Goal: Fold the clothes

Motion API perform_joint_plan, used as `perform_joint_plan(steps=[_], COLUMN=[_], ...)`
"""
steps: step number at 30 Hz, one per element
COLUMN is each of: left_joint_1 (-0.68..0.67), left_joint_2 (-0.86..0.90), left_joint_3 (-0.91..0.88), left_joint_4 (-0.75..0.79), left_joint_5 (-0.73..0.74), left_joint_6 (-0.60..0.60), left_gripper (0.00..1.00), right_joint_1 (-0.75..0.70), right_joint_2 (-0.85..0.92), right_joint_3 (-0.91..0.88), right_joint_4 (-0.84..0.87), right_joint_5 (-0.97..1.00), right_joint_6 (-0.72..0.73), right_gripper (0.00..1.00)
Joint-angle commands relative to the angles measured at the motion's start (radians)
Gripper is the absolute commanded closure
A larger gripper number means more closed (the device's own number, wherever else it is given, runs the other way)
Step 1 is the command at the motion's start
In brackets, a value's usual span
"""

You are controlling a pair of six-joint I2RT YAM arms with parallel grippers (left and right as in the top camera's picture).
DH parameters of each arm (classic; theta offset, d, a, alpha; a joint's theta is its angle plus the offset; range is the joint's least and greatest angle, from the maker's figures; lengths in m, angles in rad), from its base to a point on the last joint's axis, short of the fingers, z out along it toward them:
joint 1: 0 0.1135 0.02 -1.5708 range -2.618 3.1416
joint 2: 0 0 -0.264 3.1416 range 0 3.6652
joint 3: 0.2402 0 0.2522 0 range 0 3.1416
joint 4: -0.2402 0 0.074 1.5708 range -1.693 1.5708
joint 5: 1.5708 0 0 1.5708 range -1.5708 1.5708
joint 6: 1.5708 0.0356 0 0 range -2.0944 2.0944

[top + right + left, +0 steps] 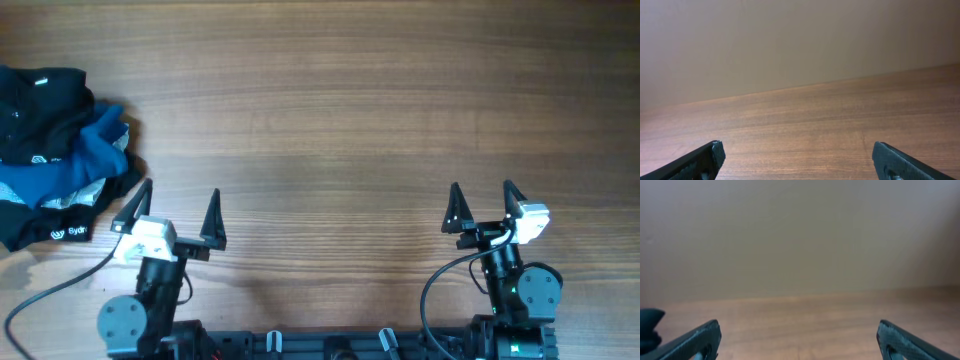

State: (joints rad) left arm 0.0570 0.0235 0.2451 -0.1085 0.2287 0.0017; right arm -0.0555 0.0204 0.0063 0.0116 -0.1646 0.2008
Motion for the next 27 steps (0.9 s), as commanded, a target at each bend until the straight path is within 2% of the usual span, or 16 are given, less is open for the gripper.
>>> perform_joint_plan(steps=[1,3,9,27], left_joint_1=[-0.008,-0.01,-0.01,-0.01], left_joint_2=[-0.021,-0.021,-0.021,-0.019], left_joint_3=[-0.147,-0.227,-0.239,-0.239], left_joint_4=[0.141,0.24,0.052,0.052], left_joint_5=[-0.01,-0.01,-0.01,-0.01], left_joint_6=[-0.045,-0.048,-0.048,-0.048], left_gripper=[0.0,0.0,0.0,0.0], right_joint_1=[-0.004,-0.004,-0.004,-0.004], right_joint_2=[-0.006,-0.006,-0.006,-0.006], right_joint_3=[-0.001,-0.001,-0.001,-0.001], right_joint_4=[0.003,0.003,0.003,0.003], right_joint_5=[-0.017,-0.016,-0.017,-0.016], right_joint_6=[0.011,0.01,0.01,0.01], right_gripper=[0.0,0.0,0.0,0.0])
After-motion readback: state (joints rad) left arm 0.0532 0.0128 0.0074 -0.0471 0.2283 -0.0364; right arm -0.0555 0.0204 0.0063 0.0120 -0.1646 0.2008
